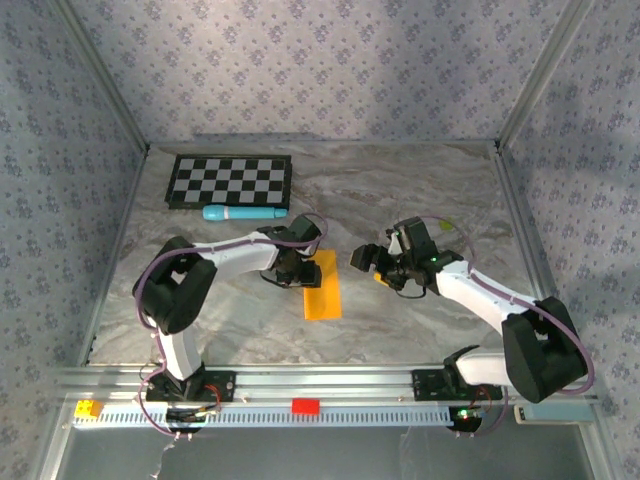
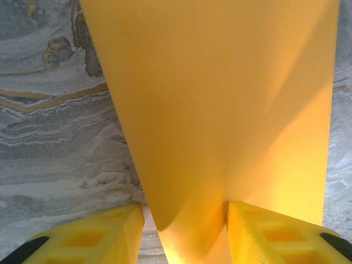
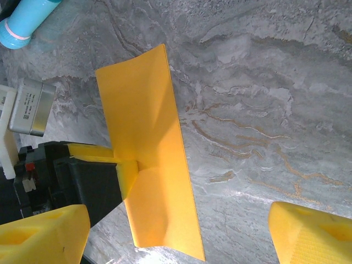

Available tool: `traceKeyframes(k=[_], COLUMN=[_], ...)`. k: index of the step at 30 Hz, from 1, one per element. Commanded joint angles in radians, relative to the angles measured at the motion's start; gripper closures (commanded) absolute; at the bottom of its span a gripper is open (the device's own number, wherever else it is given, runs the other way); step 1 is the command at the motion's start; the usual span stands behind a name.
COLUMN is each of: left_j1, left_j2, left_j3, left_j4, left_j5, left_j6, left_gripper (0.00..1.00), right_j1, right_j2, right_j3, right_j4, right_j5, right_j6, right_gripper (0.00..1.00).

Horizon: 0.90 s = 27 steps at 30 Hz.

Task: Fold a paper plane with a square sheet of paper (pick it up from the middle)
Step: First fold the square sheet of paper in half at the center of the table.

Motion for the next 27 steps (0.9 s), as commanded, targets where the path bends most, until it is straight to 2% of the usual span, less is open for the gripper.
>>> traceKeyframes(k=[1, 14, 21, 27], left_j1=[0.003, 0.004, 0.003, 0.004], left_j2=[0.041, 0.061, 0.066, 0.069], left_j3=[0.002, -0.019, -0.024, -0.031], left_j4=[-0.045, -0.046, -0.026, -0.018], left_j5=[-0.030, -0.055, -0.039, -0.034], left_j6=[0.030, 0.027, 0.016, 0.004], left_gripper=[0.55, 0.54, 0.54, 0.54], right_j1=[0.006, 0.014, 0.025, 0.037], right_j2=[0.015, 0.033, 0.067, 0.073], right_j3=[0.032, 0.040, 0.044, 0.051], right_j4=[-0.025, -0.034, -0.021, -0.035], right_j5=[-0.002, 0.006, -0.013, 0.013], right_j6=[-0.026, -0.024, -0.027, -0.021], right_gripper=[0.14, 0.14, 0.20, 0.20])
